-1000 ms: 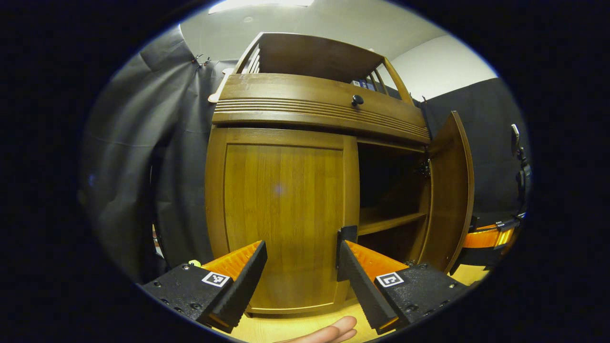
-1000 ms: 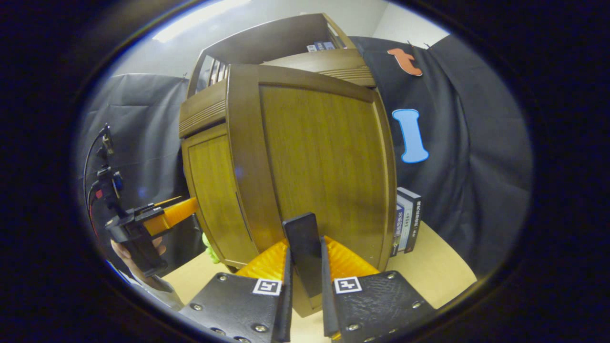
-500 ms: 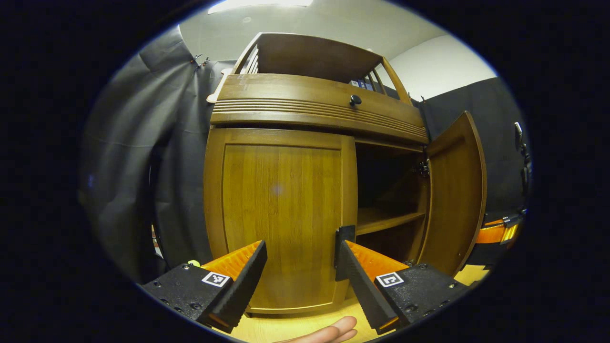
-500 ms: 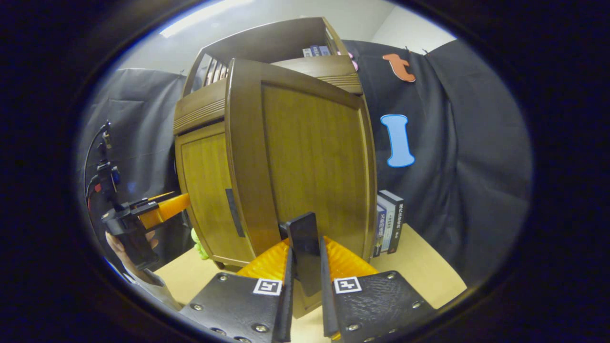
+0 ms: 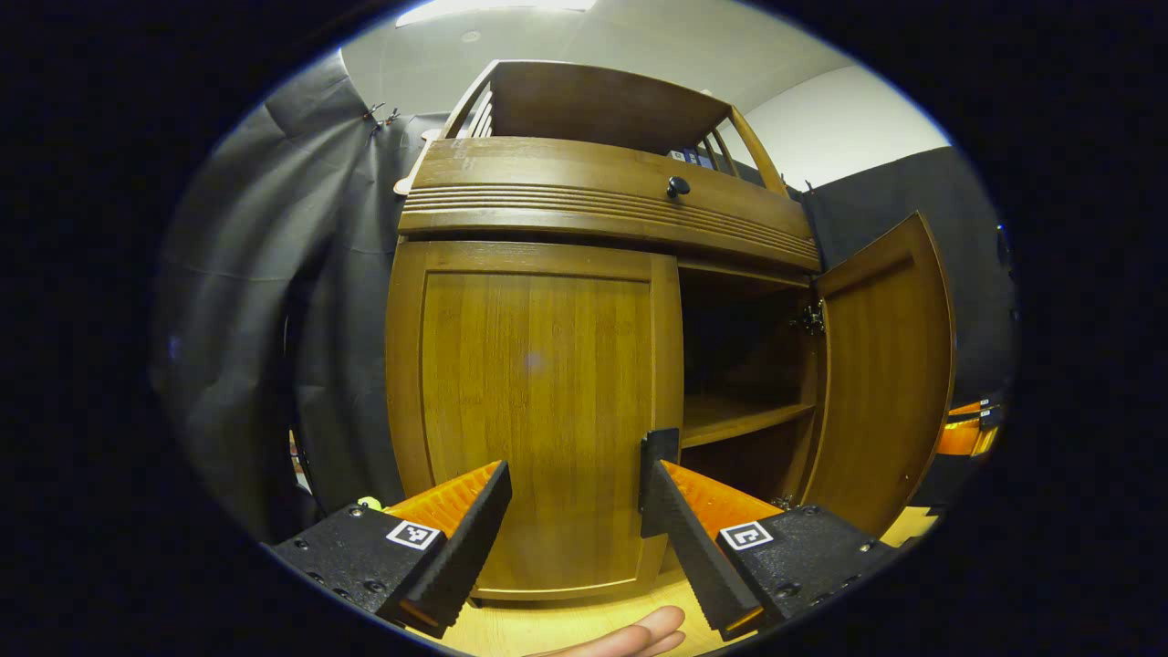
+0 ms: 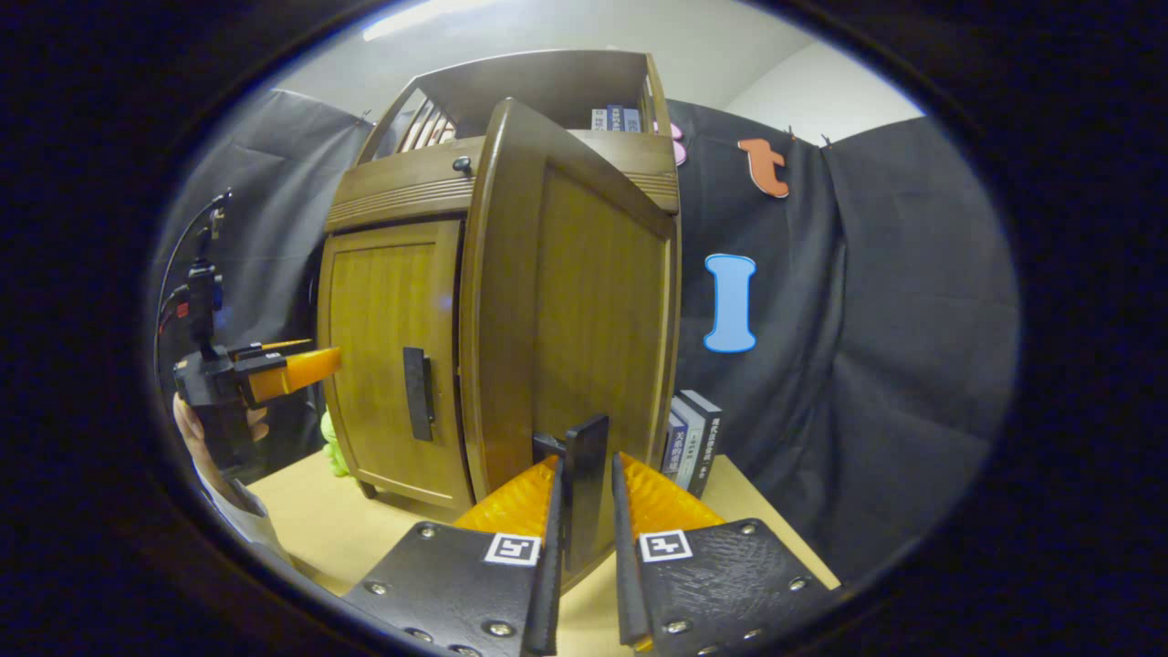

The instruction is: Open the right door of the double-door shoe cabinet with the right hand, and open the left door with the left hand.

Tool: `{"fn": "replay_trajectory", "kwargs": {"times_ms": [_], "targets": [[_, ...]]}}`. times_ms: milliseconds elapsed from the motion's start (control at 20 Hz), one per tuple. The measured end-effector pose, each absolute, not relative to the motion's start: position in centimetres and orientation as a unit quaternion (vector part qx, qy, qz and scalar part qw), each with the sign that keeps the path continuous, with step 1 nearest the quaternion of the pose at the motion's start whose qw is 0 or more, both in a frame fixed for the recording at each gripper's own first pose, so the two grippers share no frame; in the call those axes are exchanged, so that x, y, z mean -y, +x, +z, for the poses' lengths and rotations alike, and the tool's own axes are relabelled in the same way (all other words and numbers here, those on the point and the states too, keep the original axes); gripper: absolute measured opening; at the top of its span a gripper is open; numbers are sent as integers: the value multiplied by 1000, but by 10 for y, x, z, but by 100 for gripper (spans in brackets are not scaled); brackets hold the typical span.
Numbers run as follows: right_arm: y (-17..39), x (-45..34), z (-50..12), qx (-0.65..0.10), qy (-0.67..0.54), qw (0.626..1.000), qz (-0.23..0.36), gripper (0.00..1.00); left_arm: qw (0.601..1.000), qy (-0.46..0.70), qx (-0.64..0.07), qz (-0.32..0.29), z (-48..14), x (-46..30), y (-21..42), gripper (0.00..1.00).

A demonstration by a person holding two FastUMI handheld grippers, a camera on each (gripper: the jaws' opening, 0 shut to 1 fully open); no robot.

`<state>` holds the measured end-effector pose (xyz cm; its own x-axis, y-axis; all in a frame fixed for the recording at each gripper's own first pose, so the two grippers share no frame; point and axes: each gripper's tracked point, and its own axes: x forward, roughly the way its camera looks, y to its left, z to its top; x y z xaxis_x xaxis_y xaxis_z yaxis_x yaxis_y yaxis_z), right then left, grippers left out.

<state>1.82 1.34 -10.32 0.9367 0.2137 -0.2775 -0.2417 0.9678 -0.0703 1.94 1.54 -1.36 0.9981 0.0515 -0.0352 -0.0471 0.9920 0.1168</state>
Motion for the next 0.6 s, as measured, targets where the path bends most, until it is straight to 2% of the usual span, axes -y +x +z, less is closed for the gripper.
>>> {"fn": "replay_trajectory", "kwargs": {"times_ms": [50, 100, 250, 350, 450, 550, 600], "targets": [[16, -10, -103, -137, -49, 983, 114, 25, 998, 59, -20, 24, -14, -14, 20, 96], [14, -7, -103, -138, -46, 983, 113, 25, 998, 61, -20, 23, -15, -13, 20, 92], [15, 11, -106, -142, -36, 984, 100, 25, 997, 66, -21, 20, -16, -9, 20, 92], [11, 32, -98, -140, -35, 986, 79, 25, 997, 68, -20, 19, -16, -8, 21, 96], [15, 64, -102, -136, -30, 989, 49, 1, 997, 67, -22, 21, -18, -9, 22, 92], [25, 94, -103, -134, -42, 989, 33, 1, 997, 66, -25, 22, -20, -10, 25, 92], [29, 100, -102, -134, -20, 989, 50, 1, 997, 66, -26, 25, -22, -10, 25, 92]]}}
